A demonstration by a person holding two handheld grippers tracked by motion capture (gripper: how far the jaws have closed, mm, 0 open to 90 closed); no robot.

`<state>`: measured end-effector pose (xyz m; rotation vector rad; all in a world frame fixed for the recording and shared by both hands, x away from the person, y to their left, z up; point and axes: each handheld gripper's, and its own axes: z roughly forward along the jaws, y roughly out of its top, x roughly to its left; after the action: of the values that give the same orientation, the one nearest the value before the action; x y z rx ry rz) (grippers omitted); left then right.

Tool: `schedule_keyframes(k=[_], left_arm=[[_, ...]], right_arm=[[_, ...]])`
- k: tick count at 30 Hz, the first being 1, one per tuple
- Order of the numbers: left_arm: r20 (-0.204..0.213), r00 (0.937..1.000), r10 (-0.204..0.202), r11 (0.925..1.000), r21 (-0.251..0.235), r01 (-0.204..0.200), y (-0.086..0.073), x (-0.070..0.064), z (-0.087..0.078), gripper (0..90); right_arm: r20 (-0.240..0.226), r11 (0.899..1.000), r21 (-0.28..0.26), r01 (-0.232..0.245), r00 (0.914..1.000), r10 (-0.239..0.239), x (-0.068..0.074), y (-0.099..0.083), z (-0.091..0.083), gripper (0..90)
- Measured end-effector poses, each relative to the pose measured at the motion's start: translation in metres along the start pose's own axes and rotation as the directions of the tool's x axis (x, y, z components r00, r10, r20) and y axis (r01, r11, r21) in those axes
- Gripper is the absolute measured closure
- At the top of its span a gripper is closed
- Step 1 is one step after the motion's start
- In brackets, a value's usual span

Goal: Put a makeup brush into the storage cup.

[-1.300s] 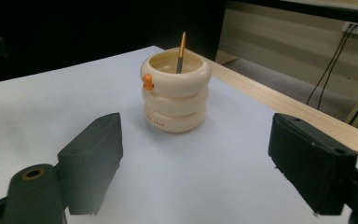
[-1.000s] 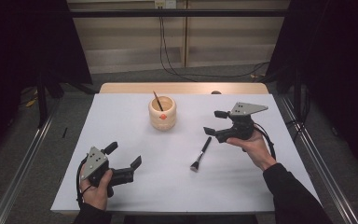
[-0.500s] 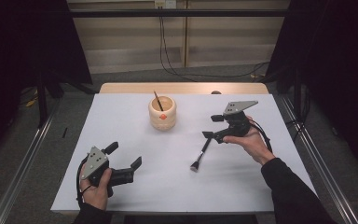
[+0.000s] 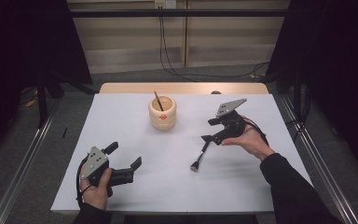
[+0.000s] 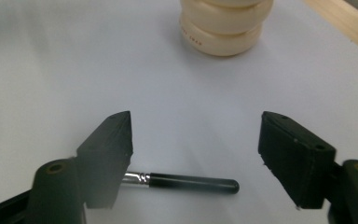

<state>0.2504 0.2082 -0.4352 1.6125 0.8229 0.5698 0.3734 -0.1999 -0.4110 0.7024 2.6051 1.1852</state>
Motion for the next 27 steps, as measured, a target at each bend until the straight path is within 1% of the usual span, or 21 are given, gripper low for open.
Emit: schedule_keyframes(k=[3, 4, 6, 9, 10, 11, 12, 13, 14, 15, 16, 17, 18, 19, 20, 21, 22, 23, 24, 26, 27], left_arm=[[0.003, 1.0000, -0.001, 1.0000, -0.003, 0.001, 0.000, 0.000, 0.000, 1.2], [0.002, 1.0000, 0.000, 1.0000, -0.002, 0.000, 0.000, 0.000, 0.000, 1.2], [-0.006, 1.0000, -0.002, 1.0000, -0.001, 0.002, 0.000, 0.000, 0.000, 1.2], [0.000, 1.0000, 0.000, 1.0000, 0.001, 0.000, 0.000, 0.000, 0.000, 1.2], [-0.004, 1.0000, 0.001, 1.0000, 0.002, -0.001, 0.000, 0.000, 0.000, 1.2], [-0.004, 1.0000, 0.003, 1.0000, 0.003, -0.003, 0.000, 0.000, 0.000, 1.2], [-0.004, 1.0000, 0.004, 1.0000, 0.004, -0.004, 0.000, 0.001, 0.000, 1.2], [-0.005, 1.0000, 0.005, 1.0000, 0.003, -0.005, 0.000, 0.001, 0.000, 1.2], [-0.006, 1.0000, 0.001, 1.0000, 0.001, -0.001, 0.000, 0.001, 0.000, 1.2], [-0.004, 1.0000, -0.006, 1.0000, -0.001, 0.006, 0.000, 0.001, 0.000, 1.2], [-0.001, 1.0000, -0.005, 1.0000, -0.005, 0.005, 0.000, 0.001, 0.000, 1.2], [0.003, 0.9999, -0.012, 0.9999, -0.010, 0.012, 0.000, 0.001, 0.000, 1.2], [0.002, 0.9999, -0.012, 0.9999, -0.006, 0.012, 0.000, 0.001, 0.000, 1.2], [0.002, 0.9999, -0.010, 0.9999, -0.008, 0.010, -0.001, 0.001, 0.000, 1.2], [0.007, 0.9999, -0.015, 0.9998, -0.008, 0.016, -0.001, 0.001, 0.001, 1.2], [0.007, 0.9999, -0.014, 0.9999, -0.007, 0.014, -0.001, 0.001, 0.000, 1.2], [0.001, 0.9999, -0.012, 0.9999, -0.007, 0.012, -0.001, 0.001, 0.000, 1.2], [0.003, 0.9999, -0.014, 0.9999, -0.007, 0.014, -0.001, 0.001, 0.000, 1.2], [0.003, 0.9999, -0.014, 0.9999, -0.006, 0.014, -0.001, 0.001, 0.000, 1.2], [0.006, 0.9999, -0.013, 0.9999, -0.006, 0.013, -0.001, 0.001, 0.001, 1.2], [0.005, 0.9999, -0.012, 0.9999, -0.004, 0.012, -0.001, 0.001, 0.001, 1.2]], right_arm=[[-0.032, 0.998, 0.052, 0.022, 0.9993, -0.021, 0.000, 0.002, 0.001, 26.6], [-0.041, 0.995, 0.091, 0.041, 0.9985, -0.037, 0.000, 0.003, 0.003, 27.4], [-0.062, 0.991, 0.126, 0.048, 0.9973, -0.040, 0.000, 0.003, 0.006, 27.1], [-0.071, 0.982, 0.178, 0.058, 0.9964, -0.046, 0.001, 0.004, 0.011, 26.6], [-0.067, 0.977, 0.203, 0.072, 0.9960, -0.060, 0.002, 0.006, 0.013, 26.5], [-0.075, 0.972, 0.223, 0.075, 0.9954, -0.060, 0.002, 0.007, 0.014, 26.3], [-0.094, 0.966, 0.242, 0.091, 0.9931, -0.070, 0.001, 0.008, 0.016, 26.3], [-0.099, 0.960, 0.261, 0.103, 0.9919, -0.080, 0.001, 0.009, 0.018, 26.3], [-0.100, 0.954, 0.280, 0.109, 0.9914, -0.084, 0.001, 0.010, 0.019, 26.5], [-0.116, 0.947, 0.297, 0.121, 0.9891, -0.090, 0.001, 0.011, 0.021, 27.0], [-0.121, 0.939, 0.322, 0.122, 0.9888, -0.087, 0.002, 0.012, 0.022, 27.0], [-0.127, 0.932, 0.335, 0.140, 0.9866, -0.102, 0.002, 0.013, 0.025, 27.0], [-0.134, 0.922, 0.361, 0.139, 0.9862, -0.097, 0.003, 0.014, 0.026, 27.6], [-0.136, 0.916, 0.376, 0.141, 0.9860, -0.096, 0.004, 0.014, 0.027, 28.0], [-0.142, 0.905, 0.398, 0.148, 0.9850, -0.098, 0.005, 0.015, 0.029, 28.3], [-0.148, 0.900, 0.405, 0.163, 0.9827, -0.111, 0.005, 0.015, 0.031, 28.3], [-0.161, 0.894, 0.420, 0.156, 0.9823, -0.096, 0.006, 0.015, 0.032, 28.6], [-0.170, 0.890, 0.424, 0.168, 0.9799, -0.104, 0.006, 0.015, 0.033, 29.0], [-0.177, 0.879, 0.439, 0.185, 0.9773, -0.117, 0.007, 0.014, 0.035, 29.0], [-0.180, 0.869, 0.454, 0.197, 0.9754, -0.127, 0.007, 0.013, 0.037, 29.0], [-0.193, 0.864, 0.458, 0.210, 0.9721, -0.134, 0.006, 0.013, 0.038, 28.9]])
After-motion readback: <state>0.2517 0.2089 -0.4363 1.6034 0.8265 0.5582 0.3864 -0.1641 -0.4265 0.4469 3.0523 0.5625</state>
